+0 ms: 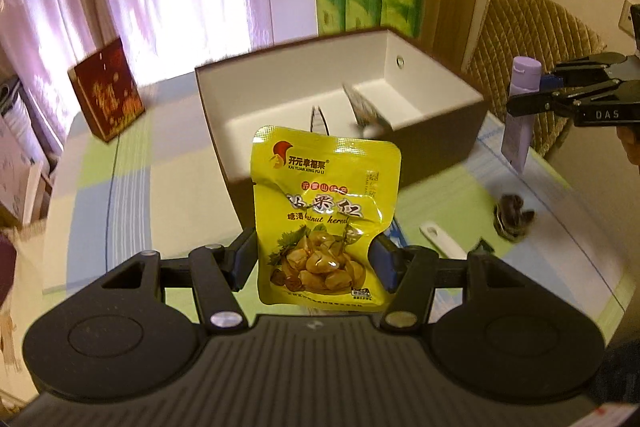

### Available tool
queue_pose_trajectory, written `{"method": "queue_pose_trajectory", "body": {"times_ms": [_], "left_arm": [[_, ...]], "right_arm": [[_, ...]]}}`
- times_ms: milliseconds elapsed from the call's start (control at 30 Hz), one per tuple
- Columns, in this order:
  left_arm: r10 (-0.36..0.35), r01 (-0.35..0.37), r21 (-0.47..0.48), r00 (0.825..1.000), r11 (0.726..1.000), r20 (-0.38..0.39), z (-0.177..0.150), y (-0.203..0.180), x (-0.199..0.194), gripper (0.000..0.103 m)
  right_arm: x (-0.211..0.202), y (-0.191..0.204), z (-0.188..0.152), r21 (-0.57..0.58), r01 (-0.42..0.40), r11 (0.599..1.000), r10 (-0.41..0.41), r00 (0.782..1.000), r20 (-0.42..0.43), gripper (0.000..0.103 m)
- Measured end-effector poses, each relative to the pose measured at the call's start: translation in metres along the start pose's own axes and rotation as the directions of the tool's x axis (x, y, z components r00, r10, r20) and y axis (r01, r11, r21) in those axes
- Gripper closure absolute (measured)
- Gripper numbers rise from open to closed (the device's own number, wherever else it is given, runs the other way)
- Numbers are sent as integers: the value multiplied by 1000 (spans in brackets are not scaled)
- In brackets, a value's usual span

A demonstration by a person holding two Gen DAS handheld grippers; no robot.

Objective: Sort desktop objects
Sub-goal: 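Lift and carry the snack bag and purple tube over the white box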

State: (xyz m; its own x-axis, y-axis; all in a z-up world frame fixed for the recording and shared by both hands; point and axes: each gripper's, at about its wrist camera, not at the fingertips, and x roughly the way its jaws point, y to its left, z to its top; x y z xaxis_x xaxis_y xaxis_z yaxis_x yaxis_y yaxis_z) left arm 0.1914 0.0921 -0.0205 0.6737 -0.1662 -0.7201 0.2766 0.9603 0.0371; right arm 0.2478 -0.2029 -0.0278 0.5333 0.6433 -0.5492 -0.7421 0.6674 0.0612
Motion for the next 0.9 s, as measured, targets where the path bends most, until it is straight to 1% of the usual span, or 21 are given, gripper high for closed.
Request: {"method": "queue_pose_trajectory", "body": {"times_ms": [233,433,633,900], "left_arm": [[7,-10,35,997,999,75,42,10,3,48],[-2,-4,58,995,998,104,72,17,14,48],[-19,13,62,995,998,94,95,18,38,48],[-23,21,41,997,999,69,126,31,83,48]], "right_arm": [[9,-9,28,-14,20,1000,-20,999,40,76],[20,-19,55,-9,27,1000,-26,997,73,76],[42,-32,71,0,45,999,-45,997,65,76],[83,-57,83,32,84,996,-85,996,24,76]]}}
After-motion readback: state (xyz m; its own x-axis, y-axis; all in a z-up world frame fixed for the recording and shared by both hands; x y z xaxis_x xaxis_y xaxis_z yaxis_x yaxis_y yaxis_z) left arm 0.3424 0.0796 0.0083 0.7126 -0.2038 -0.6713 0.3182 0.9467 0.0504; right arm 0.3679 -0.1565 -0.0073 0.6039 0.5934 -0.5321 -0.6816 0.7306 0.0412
